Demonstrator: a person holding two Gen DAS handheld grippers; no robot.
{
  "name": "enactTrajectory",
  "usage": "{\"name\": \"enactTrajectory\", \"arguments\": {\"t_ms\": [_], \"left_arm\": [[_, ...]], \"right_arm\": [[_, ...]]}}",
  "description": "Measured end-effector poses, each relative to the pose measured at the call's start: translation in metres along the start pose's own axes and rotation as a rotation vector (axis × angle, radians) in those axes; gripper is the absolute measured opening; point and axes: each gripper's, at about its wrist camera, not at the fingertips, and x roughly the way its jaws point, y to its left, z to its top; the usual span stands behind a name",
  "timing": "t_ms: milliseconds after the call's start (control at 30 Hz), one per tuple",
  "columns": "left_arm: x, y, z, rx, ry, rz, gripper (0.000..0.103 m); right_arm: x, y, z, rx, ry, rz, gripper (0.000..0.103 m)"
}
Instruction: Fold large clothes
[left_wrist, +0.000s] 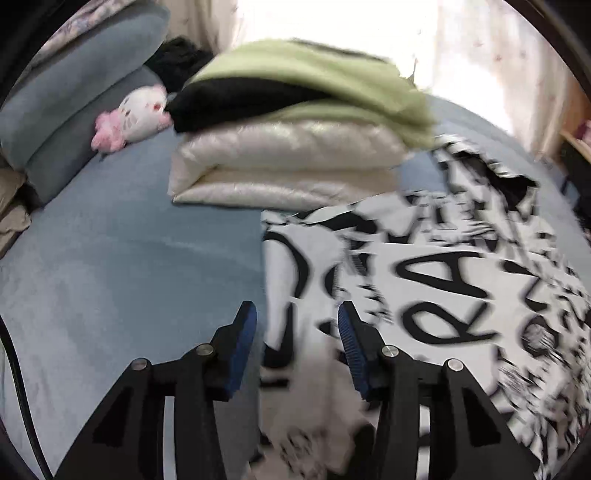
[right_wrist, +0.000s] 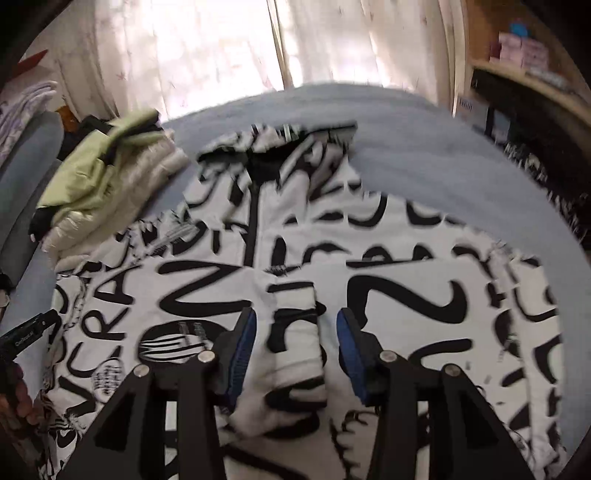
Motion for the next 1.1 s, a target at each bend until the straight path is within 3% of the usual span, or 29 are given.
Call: {"name": "enactTrajectory", "arguments": {"t_ms": [133,267,367,433,567,667,767,867,1100], "left_arm": [[-0.025,-0.024,-0.015,0.057,-0.008,-0.018,0.044],[-0.030,-0.048,-0.036,0.044,0.037,-0.081,0.044],[-0.015,-0.057,-0.052,0.047,0.106,-0.059,0.044],[0.000,-0.057,-0.065,0.045,0.163,-0.020,0.044],[0.004,-0.045,-0.068,0.060,0.149,0.003,0.044],[0.005,-0.036,-0.065,0.047,0.159,-0.015,0.039],[0.005,-0.035,-0.064,0.051,0.156,-0.024,0.039],[0.006,-0.039,-0.065,0.067,0.150,-0.003,0.039],[0.007,-0.038,-0.063,0.065,0.152,-0.006,0.039]], "right_arm": [[-0.008,0.038,-0.009,-0.038,0.011,0.093,0.056],[-0.001,0.082,-0.026,-0.095,0.072,0.208,0.056],[0.014,0.105,-0.045,-0.144,0.138,0.226,0.056],[0.022,0.108,-0.056,-0.182,0.166,0.189,0.056],[0.023,0.084,-0.060,-0.194,0.136,0.107,0.056],[0.025,0.040,-0.055,-0.140,0.100,-0.048,0.055],[0.031,-0.011,-0.057,0.011,0.134,-0.062,0.058],[0.030,-0.039,-0.060,0.104,0.139,-0.001,0.058],[0.032,-0.027,-0.063,0.057,0.124,-0.065,0.062]]}}
